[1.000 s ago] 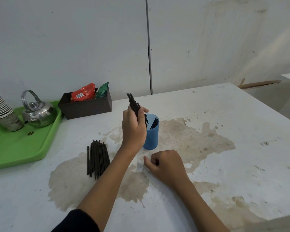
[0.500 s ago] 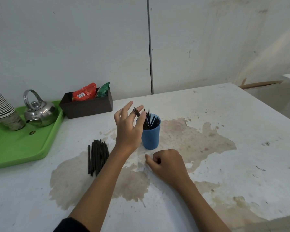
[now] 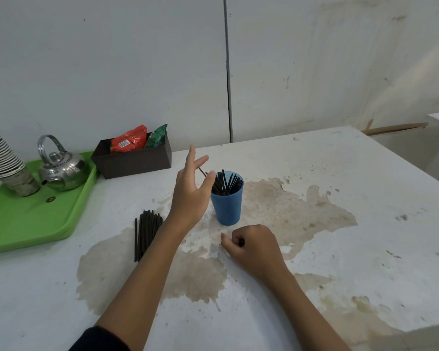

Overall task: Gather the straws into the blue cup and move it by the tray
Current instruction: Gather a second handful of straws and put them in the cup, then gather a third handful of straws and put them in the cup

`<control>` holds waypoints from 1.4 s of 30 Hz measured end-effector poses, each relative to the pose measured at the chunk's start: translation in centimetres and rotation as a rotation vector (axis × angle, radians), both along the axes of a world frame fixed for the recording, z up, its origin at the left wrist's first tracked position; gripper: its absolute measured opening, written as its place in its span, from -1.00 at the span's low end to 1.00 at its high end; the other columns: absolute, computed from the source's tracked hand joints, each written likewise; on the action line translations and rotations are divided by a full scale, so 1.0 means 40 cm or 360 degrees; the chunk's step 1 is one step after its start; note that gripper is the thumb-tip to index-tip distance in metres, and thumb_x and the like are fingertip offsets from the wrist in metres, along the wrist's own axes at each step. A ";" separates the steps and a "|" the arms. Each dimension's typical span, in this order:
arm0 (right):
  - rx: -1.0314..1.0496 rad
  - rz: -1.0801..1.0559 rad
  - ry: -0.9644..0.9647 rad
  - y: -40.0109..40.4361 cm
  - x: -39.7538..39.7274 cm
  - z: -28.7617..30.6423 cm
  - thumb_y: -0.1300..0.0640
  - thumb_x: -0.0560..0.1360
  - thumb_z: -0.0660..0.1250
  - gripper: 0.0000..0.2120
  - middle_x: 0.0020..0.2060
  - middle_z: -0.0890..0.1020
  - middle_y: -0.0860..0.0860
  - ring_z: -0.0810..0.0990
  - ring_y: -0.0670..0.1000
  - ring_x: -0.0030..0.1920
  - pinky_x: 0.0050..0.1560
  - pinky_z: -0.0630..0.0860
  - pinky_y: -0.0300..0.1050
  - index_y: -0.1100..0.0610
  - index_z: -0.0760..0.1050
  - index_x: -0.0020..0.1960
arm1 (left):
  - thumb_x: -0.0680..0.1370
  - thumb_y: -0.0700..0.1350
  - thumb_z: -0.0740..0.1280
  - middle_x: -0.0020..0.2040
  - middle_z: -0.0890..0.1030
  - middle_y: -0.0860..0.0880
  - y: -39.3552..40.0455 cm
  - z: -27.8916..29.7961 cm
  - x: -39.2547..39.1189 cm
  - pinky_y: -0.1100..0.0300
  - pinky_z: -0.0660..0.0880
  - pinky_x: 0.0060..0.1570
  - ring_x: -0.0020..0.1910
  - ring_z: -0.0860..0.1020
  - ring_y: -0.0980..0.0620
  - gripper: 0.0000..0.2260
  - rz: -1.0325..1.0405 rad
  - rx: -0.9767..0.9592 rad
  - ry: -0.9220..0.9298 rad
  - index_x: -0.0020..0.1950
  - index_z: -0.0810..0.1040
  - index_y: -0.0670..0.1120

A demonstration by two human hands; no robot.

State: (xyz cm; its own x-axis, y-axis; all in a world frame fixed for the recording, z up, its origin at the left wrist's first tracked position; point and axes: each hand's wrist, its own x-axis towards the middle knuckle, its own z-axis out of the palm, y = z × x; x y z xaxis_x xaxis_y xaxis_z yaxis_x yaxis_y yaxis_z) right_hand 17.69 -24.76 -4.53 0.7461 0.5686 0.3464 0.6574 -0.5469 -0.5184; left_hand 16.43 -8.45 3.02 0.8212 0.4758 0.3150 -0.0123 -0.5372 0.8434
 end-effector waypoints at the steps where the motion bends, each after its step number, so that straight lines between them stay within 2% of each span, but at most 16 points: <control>1: -0.0005 0.0001 0.0001 0.000 0.000 0.001 -0.06 0.47 0.32 -0.46 -0.61 0.15 0.01 0.16 0.04 -0.52 -0.44 0.06 -0.27 0.06 0.10 -0.51 | 0.65 0.01 0.20 0.39 0.39 0.30 0.002 0.000 -0.001 0.22 0.16 0.33 0.46 0.26 0.19 -0.43 -0.0013 -0.0001 0.0001 0.61 0.02 0.14; 5: -0.0019 0.0003 -0.0010 0.001 0.000 0.003 -0.06 0.47 0.31 -0.47 -0.62 0.14 0.00 0.16 0.03 -0.53 -0.44 0.05 -0.27 0.07 0.11 -0.51 | 0.69 0.04 0.09 0.53 0.28 0.19 0.002 0.002 -0.007 0.18 0.15 0.48 0.52 0.18 0.22 -0.55 -0.0100 0.0136 -0.0002 0.59 0.17 0.11; 8: -0.0016 -0.0007 -0.0020 0.001 0.002 -0.001 -0.06 0.47 0.29 -0.49 -0.61 0.15 0.01 0.15 0.03 -0.51 -0.44 0.04 -0.26 0.09 0.12 -0.50 | 0.71 0.06 0.01 0.55 0.26 0.16 -0.003 -0.007 -0.008 0.16 0.08 0.53 0.55 0.12 0.19 -0.58 -0.0256 0.0388 0.0171 0.57 0.25 0.06; 10: -0.0019 -0.0010 -0.0023 0.001 0.003 -0.004 -0.06 0.47 0.29 -0.50 -0.60 0.18 0.02 0.16 0.03 -0.51 -0.43 0.04 -0.26 0.11 0.15 -0.50 | 0.70 0.07 0.00 0.56 0.24 0.17 -0.007 -0.012 -0.003 0.14 0.07 0.54 0.56 0.11 0.17 -0.58 -0.0287 0.0472 0.0236 0.57 0.25 0.07; 14: -0.0020 -0.0006 -0.0021 0.003 0.003 -0.005 -0.06 0.47 0.27 -0.52 -0.59 0.17 0.03 0.15 0.04 -0.51 -0.42 0.04 -0.26 0.10 0.15 -0.49 | 0.69 0.09 0.05 0.56 0.24 0.18 -0.013 -0.009 0.004 0.15 0.12 0.51 0.54 0.16 0.17 -0.57 -0.0225 0.0522 0.0114 0.57 0.22 0.11; 17: -0.0009 -0.0015 -0.0035 0.001 0.002 -0.003 -0.04 0.46 0.27 -0.53 -0.59 0.16 0.04 0.13 0.04 -0.50 -0.43 0.02 -0.24 0.10 0.12 -0.48 | 0.67 0.12 0.06 0.56 0.25 0.19 -0.016 -0.015 0.006 0.06 0.18 0.51 0.54 0.17 0.14 -0.56 -0.0297 0.0614 0.0211 0.56 0.22 0.15; 21: -0.0027 0.0005 -0.0058 0.002 -0.001 -0.002 -0.04 0.46 0.26 -0.54 -0.59 0.19 0.03 0.13 0.03 -0.51 -0.42 0.04 -0.23 0.10 0.15 -0.48 | 0.65 0.20 0.05 0.56 0.23 0.22 -0.012 -0.004 -0.014 0.17 0.14 0.46 0.53 0.16 0.21 -0.55 -0.0231 0.0472 0.0114 0.55 0.19 0.24; 23: -0.0026 0.0052 -0.0110 0.004 -0.007 0.000 -0.05 0.46 0.23 -0.56 -0.59 0.18 -0.01 0.14 0.00 -0.52 -0.43 0.03 -0.23 0.08 0.14 -0.48 | 0.66 0.19 0.06 0.54 0.26 0.22 0.003 -0.001 -0.036 0.21 0.13 0.43 0.51 0.18 0.23 -0.58 -0.0105 0.0409 0.0069 0.53 0.27 0.24; 26: -0.0020 0.0181 -0.0191 0.011 -0.021 0.000 -0.03 0.44 0.21 -0.60 -0.58 0.22 -0.04 0.23 -0.02 -0.50 -0.46 0.03 -0.25 0.08 0.17 -0.48 | 0.65 0.09 0.18 0.44 0.43 0.18 0.038 -0.018 -0.092 0.20 0.29 0.34 0.38 0.33 0.23 -0.68 0.0228 0.0389 0.0057 0.40 0.46 0.19; 29: -0.0013 0.0288 -0.0215 0.041 -0.037 -0.003 0.01 0.44 0.29 -0.62 -0.56 0.33 -0.03 0.33 0.00 -0.42 -0.46 0.17 -0.22 0.11 0.26 -0.47 | 0.61 -0.02 0.28 0.29 0.57 0.11 0.084 -0.038 -0.170 0.15 0.49 0.18 0.20 0.48 0.16 -0.76 0.0499 0.0263 0.0160 0.25 0.59 0.13; 32: 0.0047 0.0399 -0.0168 0.103 -0.063 0.002 0.07 0.45 0.34 -0.69 -0.49 0.42 -0.04 0.36 -0.02 -0.30 -0.37 0.36 -0.13 0.11 0.36 -0.42 | 0.55 -0.03 0.32 0.13 0.63 0.07 0.139 -0.053 -0.241 0.20 0.45 -0.04 -0.01 0.57 0.09 -0.81 0.0678 0.0171 0.0362 0.13 0.63 0.12; 35: 0.0090 0.0469 -0.0181 0.165 -0.078 0.001 0.13 0.49 0.33 -0.84 -0.30 0.58 -0.02 0.40 0.01 -0.14 -0.15 0.41 -0.13 0.14 0.56 -0.24 | 0.52 0.06 0.33 0.06 0.65 0.03 0.182 -0.058 -0.288 0.18 0.38 -0.08 -0.05 0.55 0.03 -0.78 0.0857 0.0224 0.0664 0.12 0.62 0.07; 39: 0.0048 0.0516 -0.0240 0.209 -0.075 -0.020 0.21 0.51 0.29 -0.84 -0.07 0.63 0.05 0.47 0.07 0.06 0.05 0.46 -0.10 0.21 0.63 0.00 | 0.46 0.34 0.30 0.07 0.64 -0.02 0.204 -0.064 -0.311 0.16 0.37 -0.09 0.05 0.58 -0.05 -0.48 0.0888 0.0304 0.1051 0.20 0.56 -0.03; 42: 0.0035 0.0485 -0.0177 0.218 -0.066 -0.028 0.23 0.53 0.25 -0.81 0.02 0.61 0.03 0.45 0.05 0.14 0.13 0.45 -0.11 0.17 0.61 0.06 | 0.31 0.50 0.32 -0.16 0.55 0.03 0.202 -0.071 -0.298 0.18 0.35 -0.30 -0.29 0.46 0.08 -0.39 0.0836 0.0367 0.1095 -0.08 0.45 -0.05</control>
State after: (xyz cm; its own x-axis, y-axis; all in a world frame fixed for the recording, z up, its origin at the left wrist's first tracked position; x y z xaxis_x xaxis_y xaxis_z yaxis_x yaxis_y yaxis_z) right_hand 15.04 -16.03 -5.66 0.4996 0.7514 0.4310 0.8424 -0.3056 -0.4438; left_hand 4.51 -0.36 0.19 0.5578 0.8294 -0.0325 0.7516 -0.4881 0.4437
